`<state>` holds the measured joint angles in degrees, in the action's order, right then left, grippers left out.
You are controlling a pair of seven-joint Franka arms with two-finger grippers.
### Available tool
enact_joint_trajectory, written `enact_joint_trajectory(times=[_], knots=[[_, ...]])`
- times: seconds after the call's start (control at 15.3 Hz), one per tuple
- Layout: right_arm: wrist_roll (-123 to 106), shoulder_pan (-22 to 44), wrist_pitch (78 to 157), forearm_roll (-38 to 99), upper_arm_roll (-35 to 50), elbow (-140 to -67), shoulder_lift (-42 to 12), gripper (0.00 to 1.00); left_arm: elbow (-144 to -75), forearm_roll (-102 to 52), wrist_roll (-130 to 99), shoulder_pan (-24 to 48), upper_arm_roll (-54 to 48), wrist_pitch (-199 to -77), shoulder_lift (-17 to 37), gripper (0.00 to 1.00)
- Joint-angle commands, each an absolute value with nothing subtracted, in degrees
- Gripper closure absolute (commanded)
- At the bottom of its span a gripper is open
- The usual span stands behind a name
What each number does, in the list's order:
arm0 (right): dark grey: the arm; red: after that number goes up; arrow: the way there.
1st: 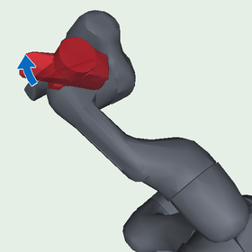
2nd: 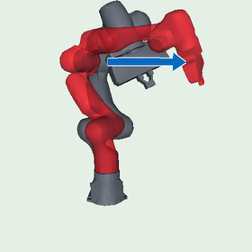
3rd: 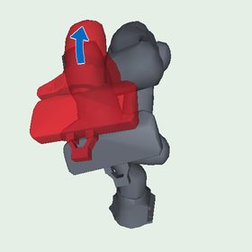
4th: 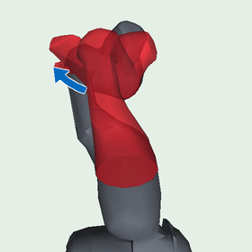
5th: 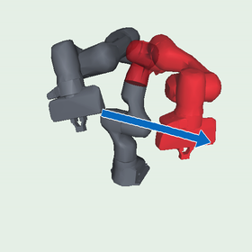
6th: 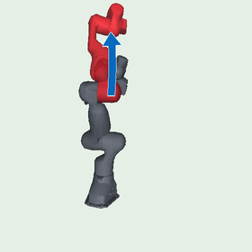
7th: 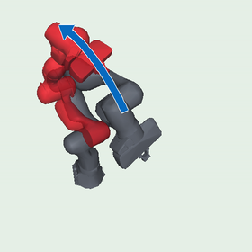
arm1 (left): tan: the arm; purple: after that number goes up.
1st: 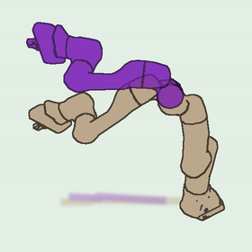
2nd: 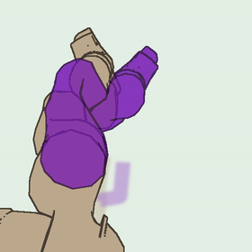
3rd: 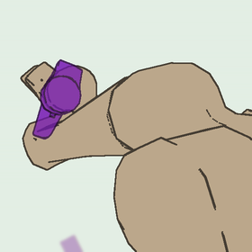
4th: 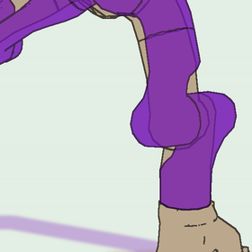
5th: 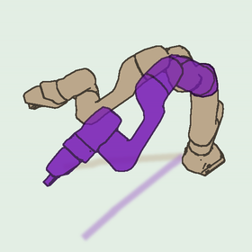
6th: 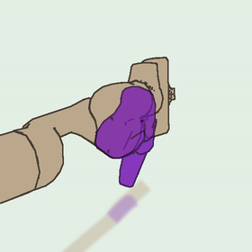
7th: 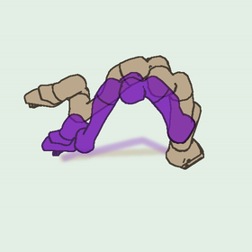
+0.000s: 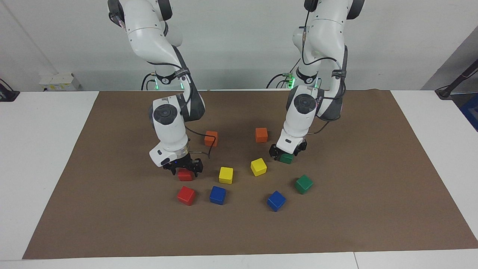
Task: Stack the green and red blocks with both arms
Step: 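Grasp one green block with the left gripper while the right gripper takes red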
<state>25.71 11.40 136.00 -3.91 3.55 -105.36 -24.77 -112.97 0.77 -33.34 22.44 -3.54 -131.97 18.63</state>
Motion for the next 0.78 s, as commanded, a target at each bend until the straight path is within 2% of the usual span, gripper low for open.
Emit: enact_joint_trajectory(times=[0.0, 0.07, 0.13, 0.26, 0.33, 0.39, 0.46, 0.59, 0.72], knots=[[24.79, 10.72, 137.55, -4.75, 3.87, -106.17, -24.79, 0.30, -115.13, 1.67, -34.37, 23.29, -2.72, -134.30, 17.84, 0.00], [24.87, 10.72, 137.46, -4.66, 3.87, -106.17, -24.79, 0.48, -115.48, 1.67, -34.45, 23.29, -2.64, -134.30, 17.84, 0.00], [24.96, 10.72, 137.46, -4.66, 3.87, -106.26, -24.79, 0.66, -115.49, 1.67, -34.45, 23.29, -2.64, -134.21, 17.84, 0.08], [24.96, 10.72, 137.46, -4.66, 3.95, -106.52, -24.79, 1.00, -115.49, 1.67, -34.63, 23.29, -2.64, -133.69, 17.75, 0.36], [25.05, 10.81, 137.46, -4.66, 3.87, -106.52, -24.70, 1.00, -115.58, 1.58, -35.06, 23.29, -2.64, -133.59, 17.75, 0.55], [25.05, 10.81, 137.37, -4.66, 3.87, -106.52, -24.70, 1.00, -115.49, 1.58, -36.03, 23.29, -2.64, -133.51, 17.67, 0.86], [24.87, 10.81, 137.29, -4.75, 3.87, -106.44, -24.70, 1.00, -115.49, 1.58, -37.51, 23.20, -2.64, -133.33, 17.67, 1.00], [24.00, 10.37, 135.71, -4.75, 3.78, -105.91, -24.26, 1.00, -114.53, 1.58, -38.85, 22.68, -2.55, -131.32, 17.67, 1.00], [18.23, 7.40, 129.94, -4.66, 3.60, -103.99, -22.34, 1.00, -110.24, 1.67, -37.89, 20.41, -2.29, -124.67, 16.70, 1.00]])
